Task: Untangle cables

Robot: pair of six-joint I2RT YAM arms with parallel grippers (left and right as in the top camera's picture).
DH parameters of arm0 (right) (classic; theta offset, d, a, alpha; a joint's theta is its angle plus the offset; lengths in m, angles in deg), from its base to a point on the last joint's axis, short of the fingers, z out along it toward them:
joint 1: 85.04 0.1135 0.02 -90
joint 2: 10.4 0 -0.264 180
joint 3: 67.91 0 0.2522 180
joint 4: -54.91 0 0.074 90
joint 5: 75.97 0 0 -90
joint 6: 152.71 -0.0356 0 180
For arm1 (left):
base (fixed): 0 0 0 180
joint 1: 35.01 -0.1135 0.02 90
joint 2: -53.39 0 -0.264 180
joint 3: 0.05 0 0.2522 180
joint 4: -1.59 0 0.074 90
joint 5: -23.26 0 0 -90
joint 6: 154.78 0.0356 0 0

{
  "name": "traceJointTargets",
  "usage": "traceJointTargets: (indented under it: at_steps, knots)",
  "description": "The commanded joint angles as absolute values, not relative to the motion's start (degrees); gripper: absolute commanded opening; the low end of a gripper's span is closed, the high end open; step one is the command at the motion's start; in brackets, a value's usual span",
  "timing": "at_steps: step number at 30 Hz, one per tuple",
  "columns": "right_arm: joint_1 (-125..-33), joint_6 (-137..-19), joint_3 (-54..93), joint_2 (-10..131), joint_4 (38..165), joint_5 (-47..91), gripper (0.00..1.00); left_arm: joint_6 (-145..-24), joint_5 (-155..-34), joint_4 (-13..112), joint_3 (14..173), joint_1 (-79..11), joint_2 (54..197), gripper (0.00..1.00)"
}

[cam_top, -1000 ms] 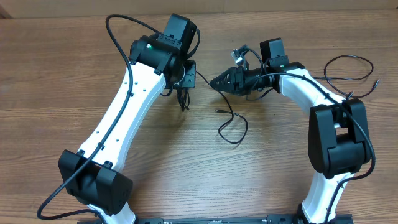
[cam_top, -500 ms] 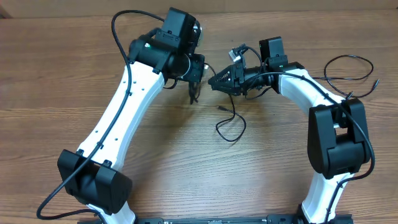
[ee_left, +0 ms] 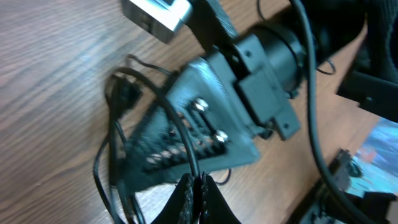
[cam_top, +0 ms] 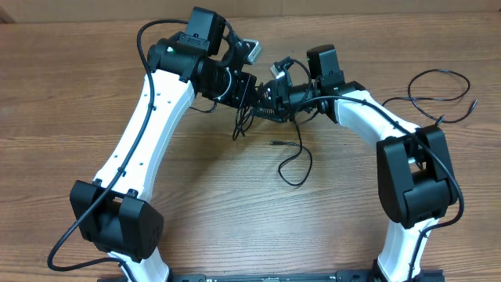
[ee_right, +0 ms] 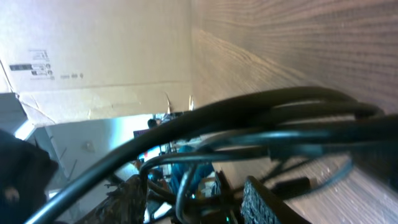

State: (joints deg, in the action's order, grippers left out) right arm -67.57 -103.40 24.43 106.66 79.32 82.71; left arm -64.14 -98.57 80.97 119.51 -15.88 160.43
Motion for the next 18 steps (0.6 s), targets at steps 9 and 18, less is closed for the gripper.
traceJointTargets:
  at_steps: [9,18]
  knots:
    - [-64.53,-107.37,24.28,104.43,80.81,66.91,0.04,-63.94,-108.32,79.99,120.36,-15.94,160.94,0.04]
    - [-70.78,-97.25,24.28,104.43,99.25,46.78,0.04,-87.66,-53.42,88.08,120.36,-18.46,160.94,0.04]
